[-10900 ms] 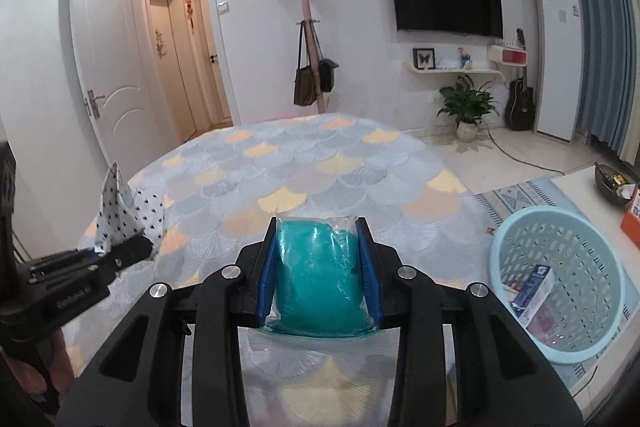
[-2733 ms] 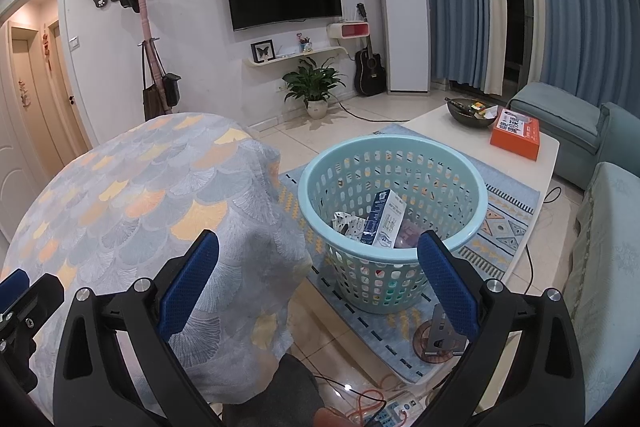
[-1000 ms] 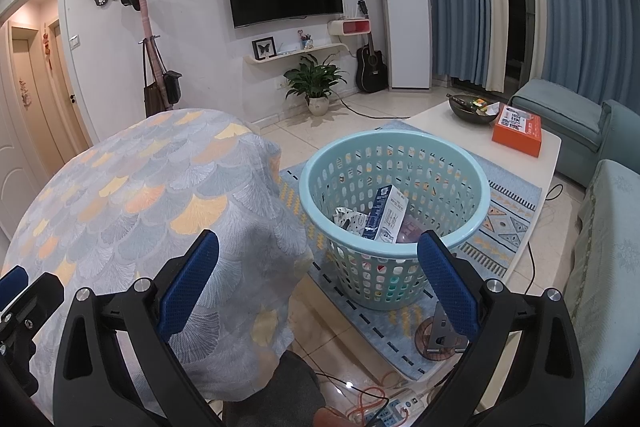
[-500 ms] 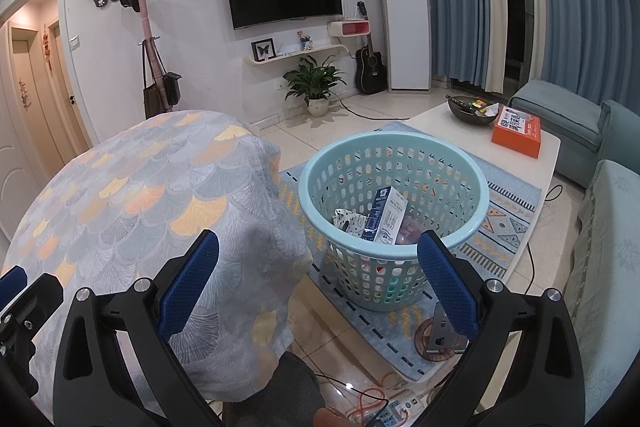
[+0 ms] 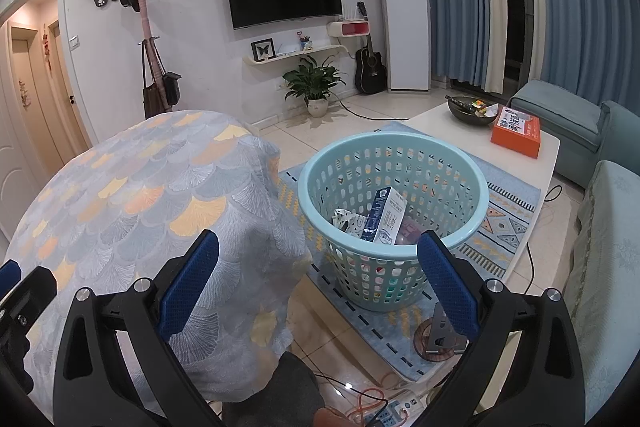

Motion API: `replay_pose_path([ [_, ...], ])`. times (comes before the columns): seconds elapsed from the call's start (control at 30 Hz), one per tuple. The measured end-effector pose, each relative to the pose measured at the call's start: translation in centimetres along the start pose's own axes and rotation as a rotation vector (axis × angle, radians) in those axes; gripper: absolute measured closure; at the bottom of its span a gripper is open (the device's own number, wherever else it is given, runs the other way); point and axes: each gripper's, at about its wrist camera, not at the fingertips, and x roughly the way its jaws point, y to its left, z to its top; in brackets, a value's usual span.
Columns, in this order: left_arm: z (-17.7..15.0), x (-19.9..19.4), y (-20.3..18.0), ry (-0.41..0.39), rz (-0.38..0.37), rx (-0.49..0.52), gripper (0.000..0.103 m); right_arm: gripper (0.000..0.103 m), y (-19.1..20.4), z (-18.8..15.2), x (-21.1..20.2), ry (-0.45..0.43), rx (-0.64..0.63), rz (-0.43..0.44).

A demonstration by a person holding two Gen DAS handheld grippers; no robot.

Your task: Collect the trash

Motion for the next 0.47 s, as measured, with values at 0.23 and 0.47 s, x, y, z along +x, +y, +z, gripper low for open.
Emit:
replay_pose_path([
  [0.23,0.5,-0.5,0.6,-0.060,0.043,0.015,0.011,0.008,-0.1,0.1,-0.1,0.001,0.002,0.002],
  [0.47,0.6,0.6,2.0,0.008,0.014,-0.044,0.011,0.008,0.0,0.3,-0.1,-0.001,-0.003,0.003],
])
